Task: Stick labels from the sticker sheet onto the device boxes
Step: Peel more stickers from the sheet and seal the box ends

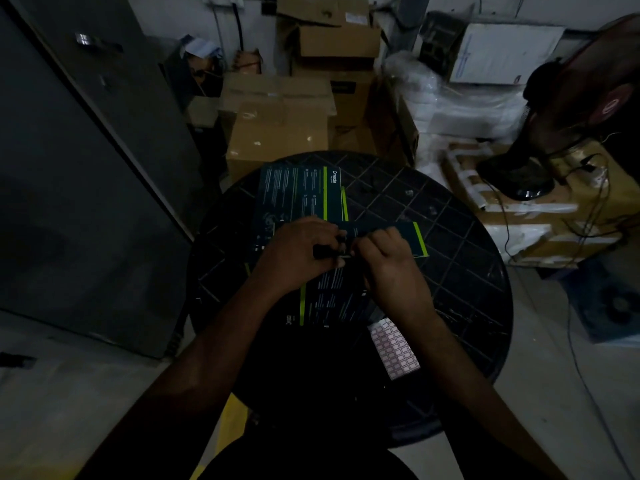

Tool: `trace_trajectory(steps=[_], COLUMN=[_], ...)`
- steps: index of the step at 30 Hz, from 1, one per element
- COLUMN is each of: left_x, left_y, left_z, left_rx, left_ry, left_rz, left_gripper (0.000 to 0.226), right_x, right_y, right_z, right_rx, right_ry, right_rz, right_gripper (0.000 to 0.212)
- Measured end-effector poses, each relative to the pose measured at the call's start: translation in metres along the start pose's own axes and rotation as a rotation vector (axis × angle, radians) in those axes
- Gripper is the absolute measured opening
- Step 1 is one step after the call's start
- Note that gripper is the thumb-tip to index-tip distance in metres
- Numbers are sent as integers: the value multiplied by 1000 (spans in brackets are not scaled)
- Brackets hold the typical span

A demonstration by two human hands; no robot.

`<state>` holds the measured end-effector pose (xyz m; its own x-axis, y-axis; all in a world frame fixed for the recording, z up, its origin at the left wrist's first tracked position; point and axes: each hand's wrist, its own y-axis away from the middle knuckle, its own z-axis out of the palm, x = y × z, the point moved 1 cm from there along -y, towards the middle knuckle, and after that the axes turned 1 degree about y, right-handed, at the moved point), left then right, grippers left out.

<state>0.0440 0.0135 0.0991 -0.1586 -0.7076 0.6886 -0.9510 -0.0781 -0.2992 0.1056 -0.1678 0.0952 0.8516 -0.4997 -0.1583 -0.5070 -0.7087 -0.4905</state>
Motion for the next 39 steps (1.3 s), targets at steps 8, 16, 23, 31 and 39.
trace_trajectory(steps=[8,16,23,31,39], left_x=[1,0,0,-3,-2], left_y=[-2,-5,-8,-9,-10], left_z=[-2,-3,-5,-4,-5], left_rx=[32,48,51,25,7], left_ry=[19,38,38,22,35], left_rz=[-9,-25,-5,-32,-78], left_gripper=[22,21,23,26,28], right_x=[0,9,11,5,19], right_y=[1,-4,-16,-12,-13], right_z=[-4,-17,-4,-2,-5], right_rx=[-40,-22,-44,126,-8], right_ry=[-3,-434,-324,-284,-316], right_rz=[-43,167,169,176,150], right_gripper=[16,32,5,22,62])
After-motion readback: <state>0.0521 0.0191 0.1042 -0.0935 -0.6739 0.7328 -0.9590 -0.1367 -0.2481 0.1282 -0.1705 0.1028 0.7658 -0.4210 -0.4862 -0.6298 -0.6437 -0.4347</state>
